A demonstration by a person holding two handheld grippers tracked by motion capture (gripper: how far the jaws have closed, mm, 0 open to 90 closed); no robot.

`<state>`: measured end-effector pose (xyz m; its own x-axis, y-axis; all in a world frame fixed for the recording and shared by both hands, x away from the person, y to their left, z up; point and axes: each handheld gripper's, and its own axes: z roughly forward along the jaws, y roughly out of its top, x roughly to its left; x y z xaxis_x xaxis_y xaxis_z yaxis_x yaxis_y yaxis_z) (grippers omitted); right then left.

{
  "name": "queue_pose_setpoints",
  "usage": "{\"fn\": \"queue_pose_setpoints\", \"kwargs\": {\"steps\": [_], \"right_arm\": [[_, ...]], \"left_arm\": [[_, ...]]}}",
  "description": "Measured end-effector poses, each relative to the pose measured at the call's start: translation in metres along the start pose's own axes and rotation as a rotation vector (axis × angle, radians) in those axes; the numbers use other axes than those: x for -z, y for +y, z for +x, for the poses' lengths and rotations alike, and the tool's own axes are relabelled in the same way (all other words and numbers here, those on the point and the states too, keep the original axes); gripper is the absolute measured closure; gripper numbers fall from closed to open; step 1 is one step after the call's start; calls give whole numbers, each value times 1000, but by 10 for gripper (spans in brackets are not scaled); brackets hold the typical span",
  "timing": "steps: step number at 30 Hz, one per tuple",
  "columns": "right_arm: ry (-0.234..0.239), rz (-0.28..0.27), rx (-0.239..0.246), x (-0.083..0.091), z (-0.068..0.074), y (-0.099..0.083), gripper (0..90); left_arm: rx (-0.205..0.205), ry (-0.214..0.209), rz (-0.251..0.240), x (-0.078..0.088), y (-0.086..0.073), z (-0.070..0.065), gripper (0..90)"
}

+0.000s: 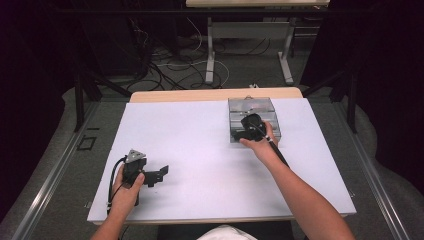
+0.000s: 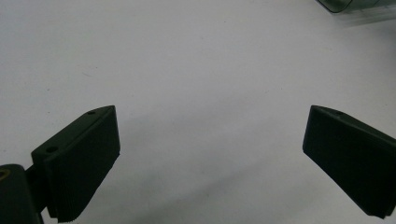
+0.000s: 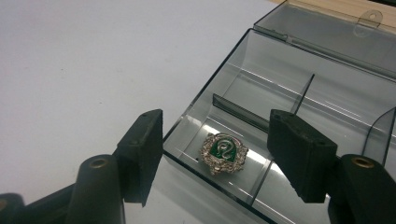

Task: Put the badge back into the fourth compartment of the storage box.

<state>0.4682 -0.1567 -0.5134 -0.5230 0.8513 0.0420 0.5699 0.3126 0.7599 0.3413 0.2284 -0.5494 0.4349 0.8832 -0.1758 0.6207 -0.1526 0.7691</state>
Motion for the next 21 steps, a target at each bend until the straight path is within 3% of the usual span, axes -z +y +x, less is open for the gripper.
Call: {"fn": "queue_pose_setpoints", "kwargs": {"steps": [16,21], "right_arm": [[100,-33,-8,21,5,1,289],[108,-41,-8,31,4,-2,264]], "left_arm": [[-3,1,0,1,0,0,43],[-7,-6,13,1,1,1,43]]}}
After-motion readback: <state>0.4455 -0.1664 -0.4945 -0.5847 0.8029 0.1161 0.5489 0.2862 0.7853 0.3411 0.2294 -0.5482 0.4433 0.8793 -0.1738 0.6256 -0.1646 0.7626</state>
